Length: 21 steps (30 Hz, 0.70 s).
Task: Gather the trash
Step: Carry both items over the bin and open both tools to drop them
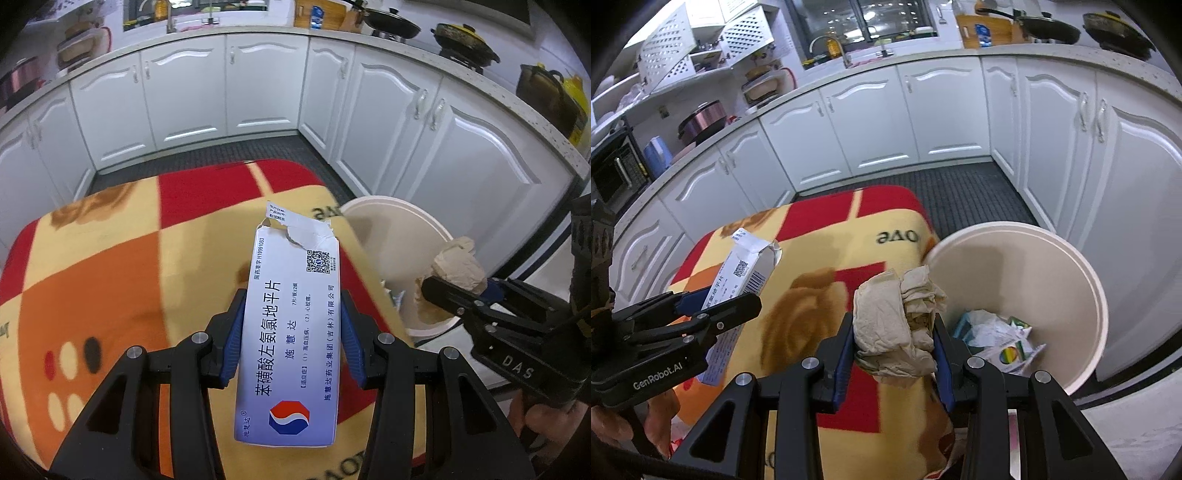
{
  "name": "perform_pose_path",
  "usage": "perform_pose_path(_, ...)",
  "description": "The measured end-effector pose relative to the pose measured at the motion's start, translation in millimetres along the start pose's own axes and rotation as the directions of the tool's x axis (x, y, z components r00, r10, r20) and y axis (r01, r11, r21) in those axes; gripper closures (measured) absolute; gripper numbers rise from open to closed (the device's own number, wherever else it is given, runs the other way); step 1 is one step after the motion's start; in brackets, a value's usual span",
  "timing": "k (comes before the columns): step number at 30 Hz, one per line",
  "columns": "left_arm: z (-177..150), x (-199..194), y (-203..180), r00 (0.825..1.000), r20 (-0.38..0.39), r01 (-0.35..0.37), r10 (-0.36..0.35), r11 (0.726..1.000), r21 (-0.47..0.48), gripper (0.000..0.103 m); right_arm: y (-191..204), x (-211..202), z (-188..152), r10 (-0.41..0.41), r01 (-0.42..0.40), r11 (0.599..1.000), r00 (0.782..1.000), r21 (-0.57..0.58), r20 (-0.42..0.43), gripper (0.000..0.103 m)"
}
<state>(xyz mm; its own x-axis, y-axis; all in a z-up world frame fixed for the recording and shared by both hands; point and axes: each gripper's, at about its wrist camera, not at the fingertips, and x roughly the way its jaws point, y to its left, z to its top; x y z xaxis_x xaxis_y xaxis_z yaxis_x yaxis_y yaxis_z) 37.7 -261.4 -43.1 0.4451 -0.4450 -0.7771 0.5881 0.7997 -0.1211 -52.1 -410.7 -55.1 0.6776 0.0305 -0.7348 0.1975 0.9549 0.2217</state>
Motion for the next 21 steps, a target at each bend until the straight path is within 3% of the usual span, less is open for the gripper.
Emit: perform_pose_path(21,37.1,57.7,-68.2,0.994,-0.048,0.104,-0.102,0.994,0.039,0.058,-76.4,8.7,-1.2,-0.09,0.093,0.989,0.995,0.119,-0.032,0.067)
